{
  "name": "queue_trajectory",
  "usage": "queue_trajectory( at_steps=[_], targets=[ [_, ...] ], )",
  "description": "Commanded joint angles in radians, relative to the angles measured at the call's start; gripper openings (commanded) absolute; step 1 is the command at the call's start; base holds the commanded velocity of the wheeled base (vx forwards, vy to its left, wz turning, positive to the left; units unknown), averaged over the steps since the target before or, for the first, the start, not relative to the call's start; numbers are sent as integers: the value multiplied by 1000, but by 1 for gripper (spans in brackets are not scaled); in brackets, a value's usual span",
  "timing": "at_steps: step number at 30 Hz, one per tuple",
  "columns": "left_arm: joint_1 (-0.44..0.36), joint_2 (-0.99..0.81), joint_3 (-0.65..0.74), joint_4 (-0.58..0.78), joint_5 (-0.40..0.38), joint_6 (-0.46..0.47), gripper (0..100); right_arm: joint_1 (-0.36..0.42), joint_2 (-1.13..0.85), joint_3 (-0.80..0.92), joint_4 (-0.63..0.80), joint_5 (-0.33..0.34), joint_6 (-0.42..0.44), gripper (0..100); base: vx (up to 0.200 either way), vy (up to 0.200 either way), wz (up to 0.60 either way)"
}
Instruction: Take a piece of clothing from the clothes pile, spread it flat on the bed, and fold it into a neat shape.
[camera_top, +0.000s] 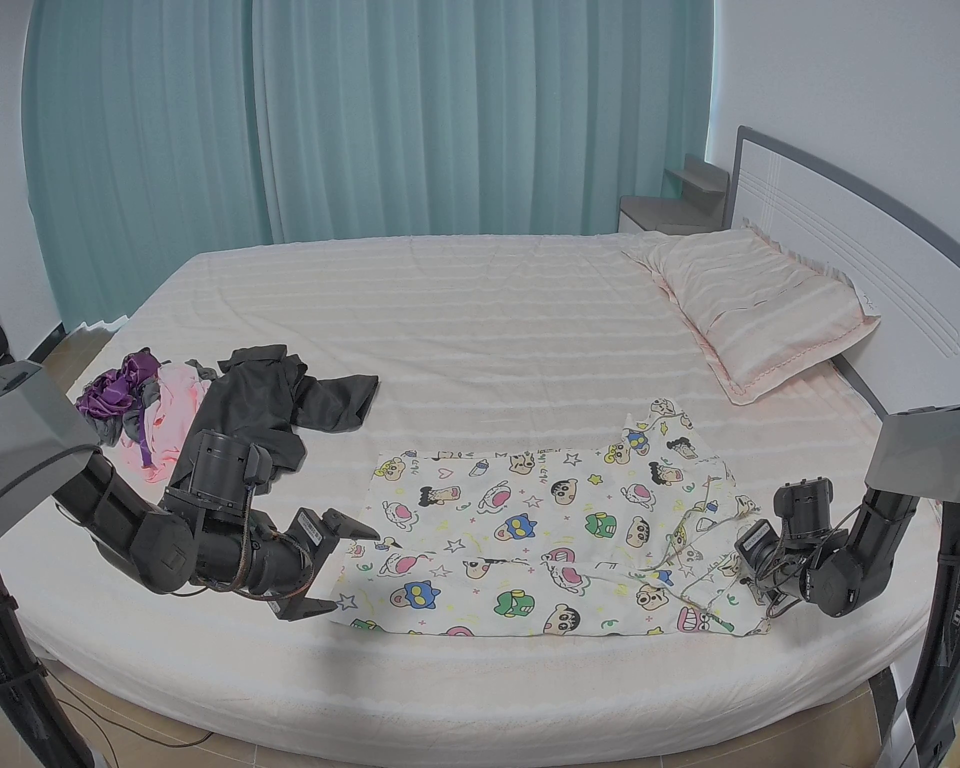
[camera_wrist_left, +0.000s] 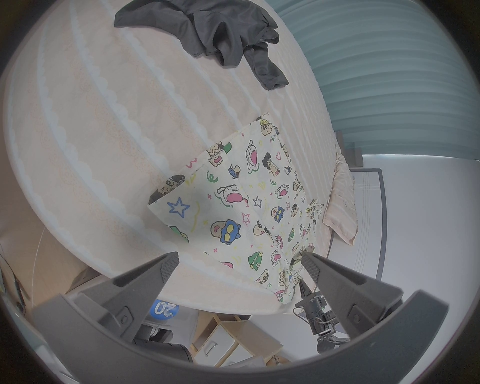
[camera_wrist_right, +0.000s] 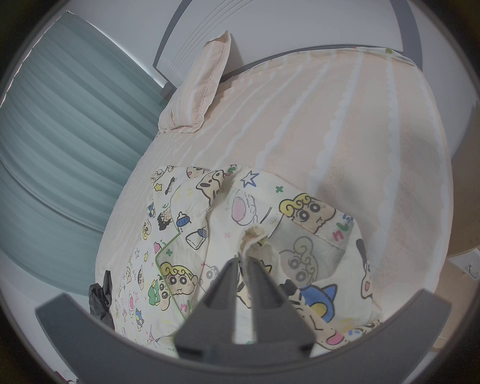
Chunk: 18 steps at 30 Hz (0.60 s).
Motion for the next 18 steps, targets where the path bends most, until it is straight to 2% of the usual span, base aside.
queue_trajectory(
  at_steps=[1,9,18],
  targets=[
    [1,5,-1,0,0,0,100,-2,-45,20,8,1,-3,0,0,0,0],
    [1,6,1,0,2,0,100,22,-149,83,16,-3,-12,0,0,0,0],
    [1,6,2,0,3,0,100,53,-306,166,36,-20,-61,0,0,0,0]
  ],
)
